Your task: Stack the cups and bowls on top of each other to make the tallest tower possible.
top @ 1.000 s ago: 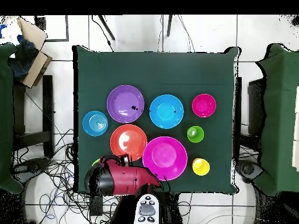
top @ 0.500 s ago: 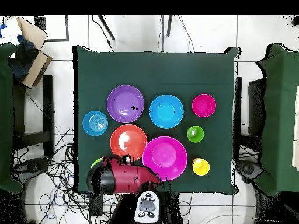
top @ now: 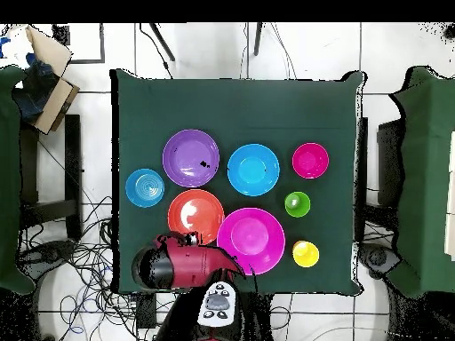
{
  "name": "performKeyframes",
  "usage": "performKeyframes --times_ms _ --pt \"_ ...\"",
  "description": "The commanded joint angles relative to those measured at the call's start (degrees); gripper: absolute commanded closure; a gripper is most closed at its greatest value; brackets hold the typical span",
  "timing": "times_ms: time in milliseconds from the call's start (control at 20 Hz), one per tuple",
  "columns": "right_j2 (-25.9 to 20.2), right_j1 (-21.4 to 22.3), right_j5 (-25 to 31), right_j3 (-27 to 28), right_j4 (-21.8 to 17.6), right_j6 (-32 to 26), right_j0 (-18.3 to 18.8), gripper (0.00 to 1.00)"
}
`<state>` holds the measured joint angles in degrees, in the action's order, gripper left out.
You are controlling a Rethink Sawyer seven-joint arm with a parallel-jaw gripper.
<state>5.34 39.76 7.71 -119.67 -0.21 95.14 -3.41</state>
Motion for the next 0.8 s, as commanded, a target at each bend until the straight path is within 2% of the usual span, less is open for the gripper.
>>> performKeyframes --times_ms 50,300,600,800 --pt "-2.0 -1.7 -0.2 5.0 0.3 8.4 -1.1 0.00" --pt "-1.4 -2.2 -0.3 5.3 0.7 9.0 -2.1 0.00" --pt "-0.6 -6.4 0.7 9.1 0.8 8.1 -2.9 0.00" --pt "-0.8 -8.3 -0.8 10.5 0.7 8.2 -2.8 0.00"
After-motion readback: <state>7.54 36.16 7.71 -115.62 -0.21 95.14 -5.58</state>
